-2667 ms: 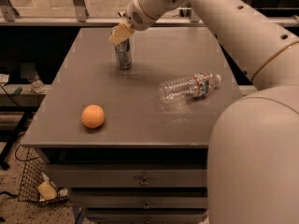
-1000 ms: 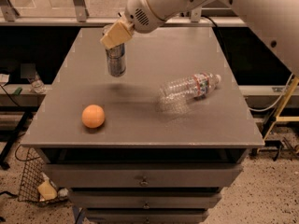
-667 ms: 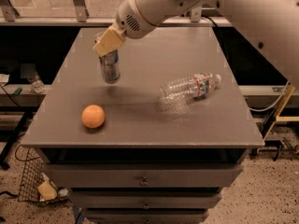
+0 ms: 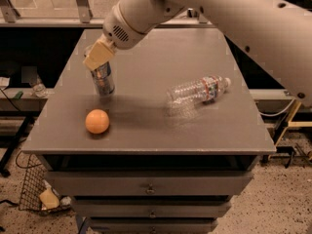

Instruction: Move redbull can near orange

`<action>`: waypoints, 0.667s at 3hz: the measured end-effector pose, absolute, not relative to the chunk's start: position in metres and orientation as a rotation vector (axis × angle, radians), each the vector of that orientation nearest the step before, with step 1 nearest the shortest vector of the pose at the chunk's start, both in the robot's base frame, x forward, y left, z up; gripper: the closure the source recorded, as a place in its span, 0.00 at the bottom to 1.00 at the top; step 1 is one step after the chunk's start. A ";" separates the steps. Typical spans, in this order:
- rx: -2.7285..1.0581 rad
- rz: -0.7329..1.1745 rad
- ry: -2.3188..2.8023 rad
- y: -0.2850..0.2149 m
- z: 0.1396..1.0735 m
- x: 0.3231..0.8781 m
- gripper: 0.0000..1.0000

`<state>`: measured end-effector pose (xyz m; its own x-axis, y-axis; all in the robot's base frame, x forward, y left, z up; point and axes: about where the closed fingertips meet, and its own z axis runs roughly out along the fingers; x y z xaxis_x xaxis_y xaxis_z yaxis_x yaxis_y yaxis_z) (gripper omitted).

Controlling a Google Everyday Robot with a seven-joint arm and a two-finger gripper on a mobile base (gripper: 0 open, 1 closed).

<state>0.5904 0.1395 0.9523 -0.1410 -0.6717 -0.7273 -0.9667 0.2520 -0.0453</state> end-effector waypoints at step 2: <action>-1.507 0.616 1.924 0.141 0.935 0.562 1.00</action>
Offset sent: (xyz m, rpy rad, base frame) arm -0.0300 -0.0002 -0.0232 -0.0223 0.0548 0.0030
